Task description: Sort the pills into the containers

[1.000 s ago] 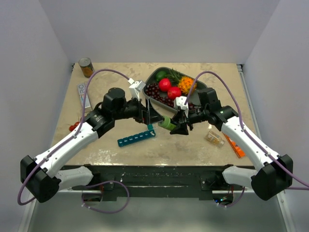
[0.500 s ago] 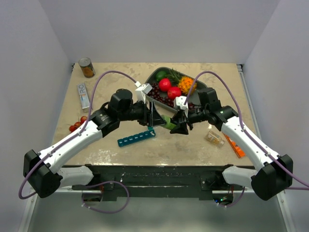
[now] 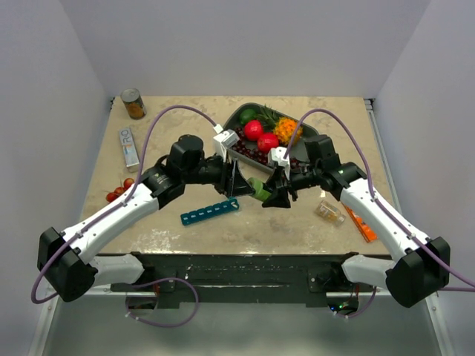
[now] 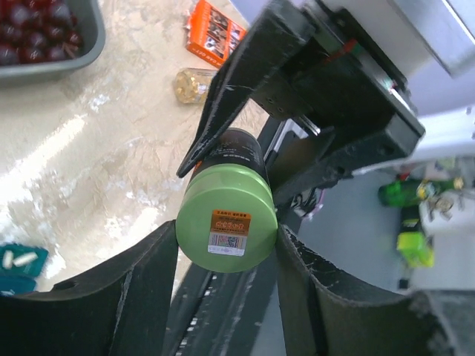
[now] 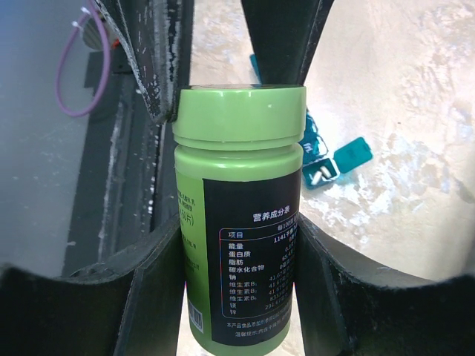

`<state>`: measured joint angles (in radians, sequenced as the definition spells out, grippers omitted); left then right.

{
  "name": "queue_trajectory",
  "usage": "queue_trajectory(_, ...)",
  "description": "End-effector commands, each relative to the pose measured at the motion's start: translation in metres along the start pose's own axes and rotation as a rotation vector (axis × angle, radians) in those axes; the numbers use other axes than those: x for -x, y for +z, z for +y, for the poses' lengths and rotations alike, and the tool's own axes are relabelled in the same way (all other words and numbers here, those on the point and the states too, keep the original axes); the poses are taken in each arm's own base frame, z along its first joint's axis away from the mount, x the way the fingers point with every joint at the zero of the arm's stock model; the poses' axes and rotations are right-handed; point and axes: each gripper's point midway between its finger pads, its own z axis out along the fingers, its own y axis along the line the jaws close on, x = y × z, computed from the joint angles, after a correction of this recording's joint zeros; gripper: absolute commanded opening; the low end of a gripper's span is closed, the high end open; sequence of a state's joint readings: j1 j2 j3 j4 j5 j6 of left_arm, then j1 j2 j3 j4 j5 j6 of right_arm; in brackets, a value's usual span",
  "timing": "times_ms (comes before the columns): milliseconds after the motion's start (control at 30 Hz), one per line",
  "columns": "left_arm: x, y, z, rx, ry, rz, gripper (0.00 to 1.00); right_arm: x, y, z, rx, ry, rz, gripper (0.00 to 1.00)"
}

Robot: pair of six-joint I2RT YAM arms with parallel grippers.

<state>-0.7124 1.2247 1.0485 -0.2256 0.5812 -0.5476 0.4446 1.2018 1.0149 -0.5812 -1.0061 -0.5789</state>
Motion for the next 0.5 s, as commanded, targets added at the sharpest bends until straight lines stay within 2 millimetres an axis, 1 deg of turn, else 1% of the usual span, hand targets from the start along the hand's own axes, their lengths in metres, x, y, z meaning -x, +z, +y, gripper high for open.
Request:
queue_trajectory(0, -0.019, -0.002, -0.024, -0.216, 0.266, 0.059, 0.18, 0.041, 0.001, 0.018, 0.124, -0.049, -0.149, 0.00)
queue_trajectory(133, -0.023, -0.007, -0.029, -0.296, 0.455, 0.023, 0.18, 0.048, 0.002, 0.028, 0.208, 0.014, -0.198, 0.00)
queue_trajectory(200, -0.017, -0.004, -0.024, -0.283, 0.509, 0.001, 0.19, 0.051, 0.002, 0.032, 0.244, 0.021, -0.221, 0.00)
queue_trajectory(267, -0.006, -0.005, -0.015, -0.250, 0.500, -0.023, 0.21, 0.051, 0.003, 0.033, 0.256, 0.040, -0.223, 0.00)
queue_trajectory(333, 0.005, -0.010, -0.014, -0.251, 0.481, -0.064, 0.33, 0.050, 0.002, 0.032, 0.245, 0.034, -0.224, 0.00)
queue_trajectory(367, 0.014, -0.014, -0.016, -0.251, 0.454, -0.104, 0.38, 0.049, 0.002, 0.031, 0.240, 0.033, -0.222, 0.00)
queue_trajectory(400, 0.019, -0.017, -0.015, -0.238, 0.445, -0.128, 0.54, 0.048, 0.002, 0.029, 0.223, 0.024, -0.215, 0.00)
queue_trajectory(433, 0.026, -0.023, -0.017, -0.226, 0.443, -0.165, 0.62, 0.047, 0.002, 0.027, 0.211, 0.019, -0.210, 0.00)
queue_trajectory(467, 0.031, -0.028, -0.018, -0.213, 0.418, -0.189, 0.68, 0.045, 0.003, 0.026, 0.200, 0.012, -0.203, 0.00)
